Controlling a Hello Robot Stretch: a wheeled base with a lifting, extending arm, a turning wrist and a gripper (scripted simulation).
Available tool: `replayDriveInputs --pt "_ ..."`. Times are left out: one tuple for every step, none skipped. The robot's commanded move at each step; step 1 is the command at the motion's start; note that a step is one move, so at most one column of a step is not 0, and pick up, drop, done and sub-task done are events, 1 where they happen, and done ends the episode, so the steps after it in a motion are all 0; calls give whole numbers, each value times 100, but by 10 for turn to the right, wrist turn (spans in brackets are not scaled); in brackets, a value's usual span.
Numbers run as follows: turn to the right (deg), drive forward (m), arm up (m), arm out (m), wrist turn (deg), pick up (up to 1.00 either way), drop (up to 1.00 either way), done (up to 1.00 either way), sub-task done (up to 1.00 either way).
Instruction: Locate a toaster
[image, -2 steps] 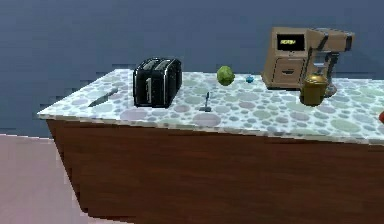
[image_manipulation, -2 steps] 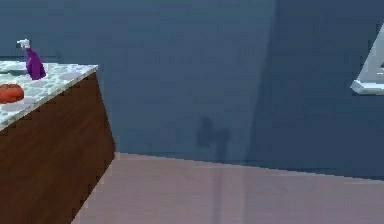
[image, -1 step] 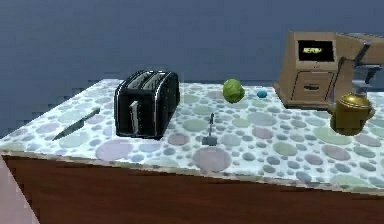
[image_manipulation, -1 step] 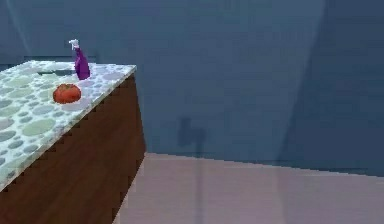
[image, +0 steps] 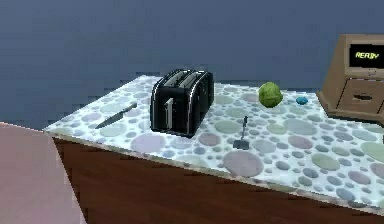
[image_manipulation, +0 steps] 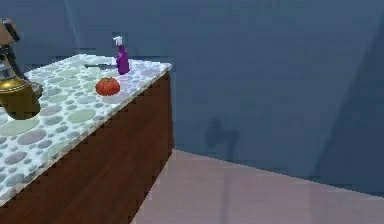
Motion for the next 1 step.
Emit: replayDriveInputs --pt "0 0 0 0 0 0 0 100 0"
